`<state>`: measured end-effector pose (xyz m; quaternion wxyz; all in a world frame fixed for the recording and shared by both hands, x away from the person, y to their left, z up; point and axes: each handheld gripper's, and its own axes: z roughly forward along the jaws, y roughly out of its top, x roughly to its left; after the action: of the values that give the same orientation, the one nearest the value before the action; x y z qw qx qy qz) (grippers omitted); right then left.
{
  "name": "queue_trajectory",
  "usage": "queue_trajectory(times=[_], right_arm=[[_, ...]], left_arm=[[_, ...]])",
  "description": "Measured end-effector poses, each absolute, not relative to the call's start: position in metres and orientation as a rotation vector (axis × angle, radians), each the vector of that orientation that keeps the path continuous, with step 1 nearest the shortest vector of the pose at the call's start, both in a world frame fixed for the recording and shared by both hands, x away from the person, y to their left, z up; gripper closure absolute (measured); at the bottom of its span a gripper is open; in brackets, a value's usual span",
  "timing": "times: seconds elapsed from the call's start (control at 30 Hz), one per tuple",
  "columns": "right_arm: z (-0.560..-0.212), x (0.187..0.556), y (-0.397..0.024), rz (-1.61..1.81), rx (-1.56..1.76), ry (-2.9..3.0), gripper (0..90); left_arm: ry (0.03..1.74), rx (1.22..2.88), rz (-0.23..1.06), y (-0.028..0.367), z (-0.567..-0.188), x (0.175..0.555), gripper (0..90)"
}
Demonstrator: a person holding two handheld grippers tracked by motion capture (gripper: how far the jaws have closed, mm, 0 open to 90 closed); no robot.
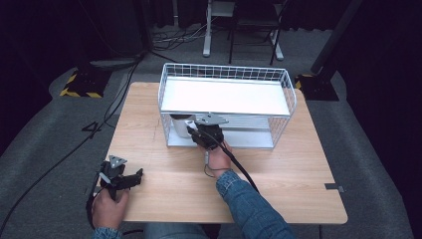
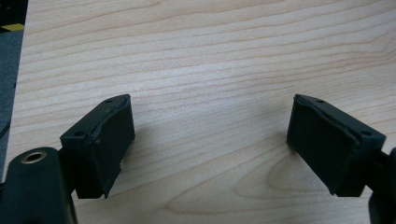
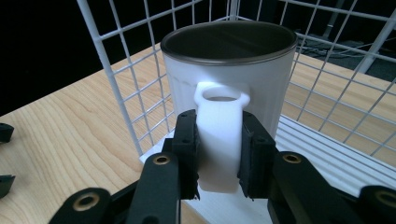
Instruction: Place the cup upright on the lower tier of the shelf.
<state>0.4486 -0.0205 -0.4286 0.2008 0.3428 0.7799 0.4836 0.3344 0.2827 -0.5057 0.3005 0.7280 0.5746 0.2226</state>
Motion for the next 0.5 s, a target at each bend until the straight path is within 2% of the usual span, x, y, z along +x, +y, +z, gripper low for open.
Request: queue_trajectory(times=[0.5], right_arm=[[-0.4364, 0.4531, -0.0210, 1.342, 0.991, 2.206, 71.3]], left_arm=[[1.525, 1.932, 0.591, 0.2827, -0.5057, 0.3344, 15.5]])
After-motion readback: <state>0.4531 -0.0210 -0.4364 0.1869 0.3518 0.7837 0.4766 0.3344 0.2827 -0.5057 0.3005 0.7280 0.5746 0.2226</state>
